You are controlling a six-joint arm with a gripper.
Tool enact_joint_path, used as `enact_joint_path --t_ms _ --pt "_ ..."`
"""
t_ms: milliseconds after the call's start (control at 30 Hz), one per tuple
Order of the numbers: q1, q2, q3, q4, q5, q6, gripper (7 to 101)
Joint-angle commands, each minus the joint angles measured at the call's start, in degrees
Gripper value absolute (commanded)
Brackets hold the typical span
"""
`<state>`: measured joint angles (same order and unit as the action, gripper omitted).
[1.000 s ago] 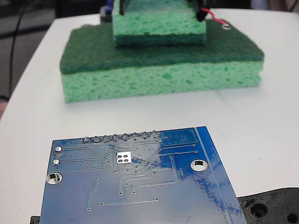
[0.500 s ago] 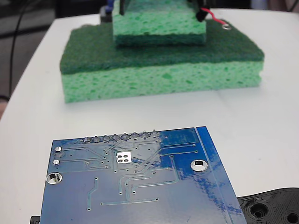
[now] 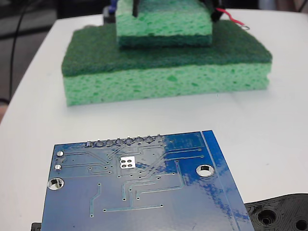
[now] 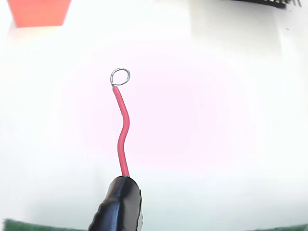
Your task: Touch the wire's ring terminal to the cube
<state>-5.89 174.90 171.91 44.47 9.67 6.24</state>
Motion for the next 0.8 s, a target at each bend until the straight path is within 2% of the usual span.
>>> enact_joint_path --t_ms 33,167,300,400,600,733,800 --pt "0.0 0.1 -1.9 0.3 2.9 0.7 100.3" --pt "0.6 0.1 -8.3 3.5 3.1 0.4 100.3" --pt "3.5 -0.4 -13.8 5.3 -2.9 -3.0 100.3" --pt "3.1 -6.3 -19.1 3.3 -4.0 -3.0 100.3" --pt "-0.9 -31.4 -35.2 -1.1 -1.9 -1.1 100.3" --pt "-2.5 -39.5 -38.4 -6.6 -1.8 -0.2 100.3" --pt "-4.4 -43.6 -40.7 -6.7 0.0 1.0 100.3"
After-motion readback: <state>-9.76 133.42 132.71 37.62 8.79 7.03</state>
